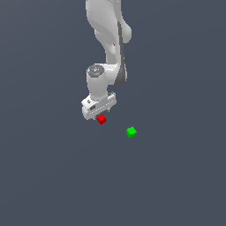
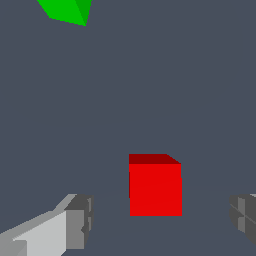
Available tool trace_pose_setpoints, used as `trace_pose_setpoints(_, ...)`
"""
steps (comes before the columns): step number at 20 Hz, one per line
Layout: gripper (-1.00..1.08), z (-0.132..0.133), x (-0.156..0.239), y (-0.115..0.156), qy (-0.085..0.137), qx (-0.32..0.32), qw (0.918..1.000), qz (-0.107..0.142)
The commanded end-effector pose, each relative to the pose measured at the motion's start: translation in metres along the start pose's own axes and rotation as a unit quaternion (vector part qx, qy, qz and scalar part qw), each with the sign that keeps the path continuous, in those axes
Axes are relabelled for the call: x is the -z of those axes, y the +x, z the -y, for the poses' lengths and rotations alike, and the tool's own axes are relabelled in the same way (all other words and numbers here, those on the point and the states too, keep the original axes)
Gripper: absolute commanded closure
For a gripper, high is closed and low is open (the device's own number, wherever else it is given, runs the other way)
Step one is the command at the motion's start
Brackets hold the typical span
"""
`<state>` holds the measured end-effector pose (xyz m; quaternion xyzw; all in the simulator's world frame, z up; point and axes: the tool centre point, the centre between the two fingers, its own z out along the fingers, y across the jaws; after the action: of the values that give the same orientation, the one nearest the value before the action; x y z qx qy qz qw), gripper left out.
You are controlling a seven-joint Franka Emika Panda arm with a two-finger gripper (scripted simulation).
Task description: Stack the red cube on top of the green cube.
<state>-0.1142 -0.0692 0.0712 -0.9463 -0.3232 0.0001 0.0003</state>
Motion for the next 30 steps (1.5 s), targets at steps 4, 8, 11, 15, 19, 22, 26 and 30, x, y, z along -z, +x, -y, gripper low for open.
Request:
trace_pose_setpoints(4, -0.92, -0.001, -0.001, -0.001, 0.0, 0.002, 1.0, 0.0)
trace_pose_setpoints(8, -0.92, 0.0, -0.008, -0.001, 0.0, 0.003, 1.0, 0.0)
trace_pose_setpoints(11, -0.92, 0.0, -0.019, -0.002, 0.0, 0.003, 1.0, 0.0)
trace_pose_setpoints(15, -0.92, 0.0, -0.038, -0.002, 0.0, 0.004, 1.0, 0.0)
trace_pose_setpoints(19, -0.92, -0.001, -0.049, -0.002, 0.0, 0.004, 1.0, 0.0)
trace_pose_setpoints(22, -0.92, -0.001, -0.051, -0.002, 0.0, 0.004, 1.0, 0.0)
trace_pose_setpoints(26, 1.08, -0.001, -0.051, -0.002, 0.0, 0.004, 1.0, 0.0)
trace_pose_setpoints(30, 1.08, -0.001, -0.051, -0.002, 0.0, 0.004, 1.0, 0.0)
